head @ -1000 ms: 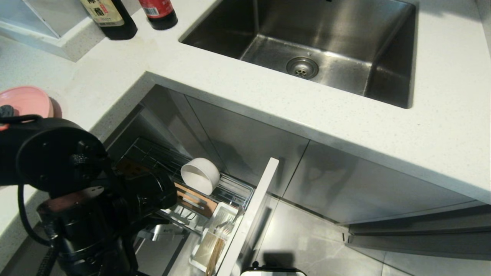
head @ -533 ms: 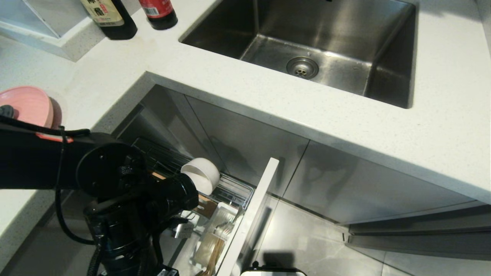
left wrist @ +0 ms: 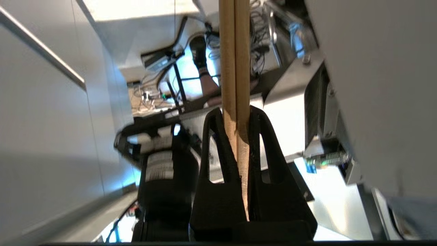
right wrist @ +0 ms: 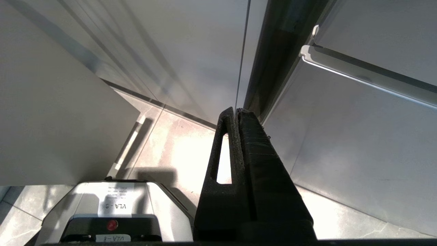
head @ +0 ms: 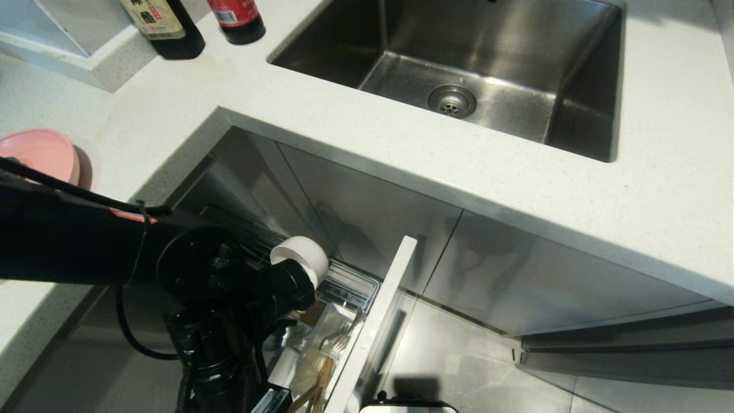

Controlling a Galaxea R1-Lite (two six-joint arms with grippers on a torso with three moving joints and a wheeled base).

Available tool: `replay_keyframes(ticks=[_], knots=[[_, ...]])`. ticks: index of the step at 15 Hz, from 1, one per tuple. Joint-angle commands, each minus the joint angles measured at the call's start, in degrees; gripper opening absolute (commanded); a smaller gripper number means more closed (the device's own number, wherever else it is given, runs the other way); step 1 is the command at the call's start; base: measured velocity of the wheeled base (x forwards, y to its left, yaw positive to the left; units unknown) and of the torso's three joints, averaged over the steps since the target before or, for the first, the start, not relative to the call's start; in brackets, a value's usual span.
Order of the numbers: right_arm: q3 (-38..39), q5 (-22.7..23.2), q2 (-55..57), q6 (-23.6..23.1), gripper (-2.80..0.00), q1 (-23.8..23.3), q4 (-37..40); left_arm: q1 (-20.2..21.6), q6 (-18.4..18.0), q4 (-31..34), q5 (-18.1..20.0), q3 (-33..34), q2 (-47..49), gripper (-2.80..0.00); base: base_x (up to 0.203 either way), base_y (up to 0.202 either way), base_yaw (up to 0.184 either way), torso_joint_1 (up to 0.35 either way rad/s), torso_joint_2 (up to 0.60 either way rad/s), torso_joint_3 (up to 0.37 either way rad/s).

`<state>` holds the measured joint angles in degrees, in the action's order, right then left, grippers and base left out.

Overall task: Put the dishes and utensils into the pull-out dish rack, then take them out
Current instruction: Pick up the chopsticks and place it in the cupboard

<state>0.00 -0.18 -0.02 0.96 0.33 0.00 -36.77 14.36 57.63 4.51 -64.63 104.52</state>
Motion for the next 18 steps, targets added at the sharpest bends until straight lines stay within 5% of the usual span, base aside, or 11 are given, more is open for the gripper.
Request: replay_keyframes(ticks=[1,18], knots=[[0.1,0.0,0.0,0.0,-2.80,0.0,0.0,0.2,0.1,-0.2,0.0,0.0,1.7,-2.80,0.000,0.000,0.000,0.000,0.00,0.000],[0.1,0.0,0.0,0.0,-2.80,0.0,0.0,3.3,-0.3,-8.3,-0.6,-0.2,8.0,-2.80,0.000,0.000,0.000,0.000,0.00,0.000]])
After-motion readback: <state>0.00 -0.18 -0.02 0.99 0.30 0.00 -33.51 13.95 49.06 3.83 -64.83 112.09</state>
